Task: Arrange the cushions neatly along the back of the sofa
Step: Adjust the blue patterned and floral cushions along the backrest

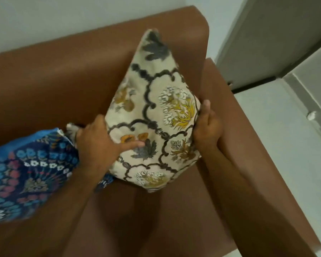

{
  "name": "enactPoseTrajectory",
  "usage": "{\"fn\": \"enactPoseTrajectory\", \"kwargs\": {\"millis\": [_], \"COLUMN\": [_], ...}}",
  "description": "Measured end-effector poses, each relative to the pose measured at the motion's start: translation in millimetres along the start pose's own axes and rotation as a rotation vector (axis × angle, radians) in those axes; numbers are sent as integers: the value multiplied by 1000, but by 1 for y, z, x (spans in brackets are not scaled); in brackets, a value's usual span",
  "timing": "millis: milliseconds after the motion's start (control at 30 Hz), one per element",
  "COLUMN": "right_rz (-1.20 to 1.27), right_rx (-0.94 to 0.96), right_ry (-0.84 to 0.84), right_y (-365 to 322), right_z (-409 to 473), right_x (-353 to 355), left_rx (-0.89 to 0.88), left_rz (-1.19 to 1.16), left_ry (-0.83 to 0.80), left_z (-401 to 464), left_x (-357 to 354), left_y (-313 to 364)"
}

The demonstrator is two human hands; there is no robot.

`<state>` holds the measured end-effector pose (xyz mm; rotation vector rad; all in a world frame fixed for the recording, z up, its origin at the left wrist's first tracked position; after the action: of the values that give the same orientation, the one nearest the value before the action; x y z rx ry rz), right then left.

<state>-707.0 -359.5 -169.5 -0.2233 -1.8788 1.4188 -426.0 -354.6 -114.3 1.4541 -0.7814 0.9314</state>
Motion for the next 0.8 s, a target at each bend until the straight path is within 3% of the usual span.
{"fn": "enactPoseTrajectory", "kwargs": {"millis": [67, 167, 367, 467, 567, 633, 700, 800], "right_rz": [5, -107, -346, -390, -184, -55, -74, -9], "right_rx": [167, 343, 389, 328, 220, 115, 144, 109], "right_ry": [36, -19, -13, 182, 334, 248, 107, -298], "right_y": [-35, -42, -5, -4, 10, 14, 11, 4], "right_z": [13, 31, 56, 42, -17, -81, -152, -241], "right_x": [18, 18, 4, 20, 40, 33, 10, -50], "left_rx": [99, 148, 111, 56, -3, -49, -158, -264], "left_rz": [-153, -110, 79, 52, -95, -142, -149, -95], "left_ry": [31, 29, 1, 25, 56, 82, 165, 258], "left_z": [-9, -1, 7, -4, -36, -60, -79, -90], "left_x": [1, -4, -20, -7, 25, 55, 91, 143], "left_y": [-8, -6, -6, -9, -17, -25, -29, -54]}}
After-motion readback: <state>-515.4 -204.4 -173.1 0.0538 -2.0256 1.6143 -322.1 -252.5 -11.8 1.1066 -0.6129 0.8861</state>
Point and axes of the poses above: each hand's wrist, its own z-axis towards the middle knuckle, its own x-axis out of the back of the hand, y = z × x, the point moved 4 cm from there along z, towards the middle knuckle, and after that the axes turned 2 degrees about -z, right-handed, at the moved point
